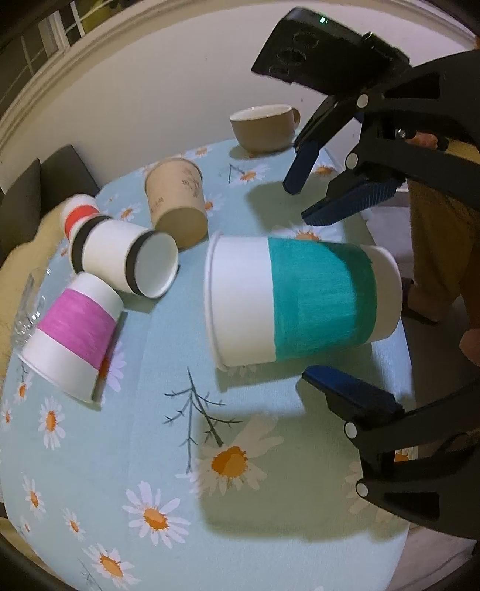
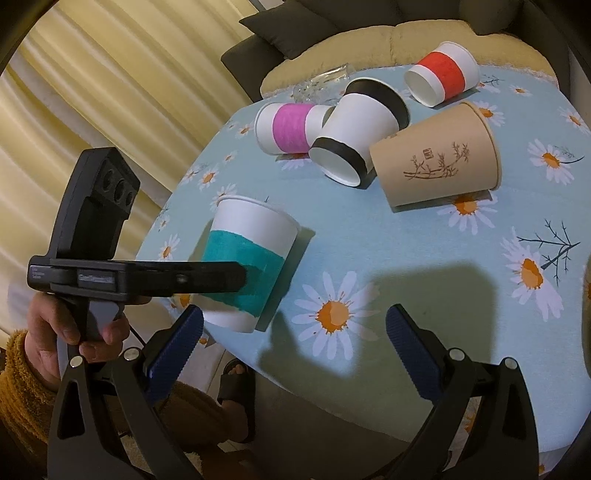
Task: Flip cup upright
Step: 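Carry the teal cup toward the right tool while the right tool approaches it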
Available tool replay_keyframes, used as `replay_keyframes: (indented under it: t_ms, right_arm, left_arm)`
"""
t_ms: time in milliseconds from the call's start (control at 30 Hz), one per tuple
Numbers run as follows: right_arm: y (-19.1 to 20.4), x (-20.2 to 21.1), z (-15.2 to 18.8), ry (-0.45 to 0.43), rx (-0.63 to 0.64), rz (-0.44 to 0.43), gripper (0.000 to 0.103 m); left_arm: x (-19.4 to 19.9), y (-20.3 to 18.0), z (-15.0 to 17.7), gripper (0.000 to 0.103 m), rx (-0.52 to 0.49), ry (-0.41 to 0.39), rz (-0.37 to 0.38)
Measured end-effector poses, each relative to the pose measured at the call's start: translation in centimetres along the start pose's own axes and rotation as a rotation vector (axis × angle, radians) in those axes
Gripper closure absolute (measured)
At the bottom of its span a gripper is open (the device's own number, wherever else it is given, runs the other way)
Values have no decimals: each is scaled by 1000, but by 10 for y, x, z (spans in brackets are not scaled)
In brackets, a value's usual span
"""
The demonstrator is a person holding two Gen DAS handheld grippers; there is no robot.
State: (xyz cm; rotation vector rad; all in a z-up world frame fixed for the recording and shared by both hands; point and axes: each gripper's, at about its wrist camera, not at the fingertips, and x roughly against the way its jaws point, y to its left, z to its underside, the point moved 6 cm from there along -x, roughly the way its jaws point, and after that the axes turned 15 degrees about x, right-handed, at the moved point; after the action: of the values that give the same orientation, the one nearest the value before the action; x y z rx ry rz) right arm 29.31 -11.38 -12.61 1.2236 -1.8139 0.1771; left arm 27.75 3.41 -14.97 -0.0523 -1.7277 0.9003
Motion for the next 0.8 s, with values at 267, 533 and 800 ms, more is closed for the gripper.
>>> replay_keyframes:
  t_ms: [267, 533, 800]
  right_arm:
    - [0, 8, -6, -33, -23, -24, 5]
    - [14, 6, -25, -35, -86, -59, 5]
    - [19, -27, -48, 93, -105, 22, 5]
  left_arm:
    - [38, 2, -2, 26, -20, -82, 45]
    - [91, 28, 22, 26, 21, -221, 159]
    - [93, 75, 35, 26, 84, -231, 214]
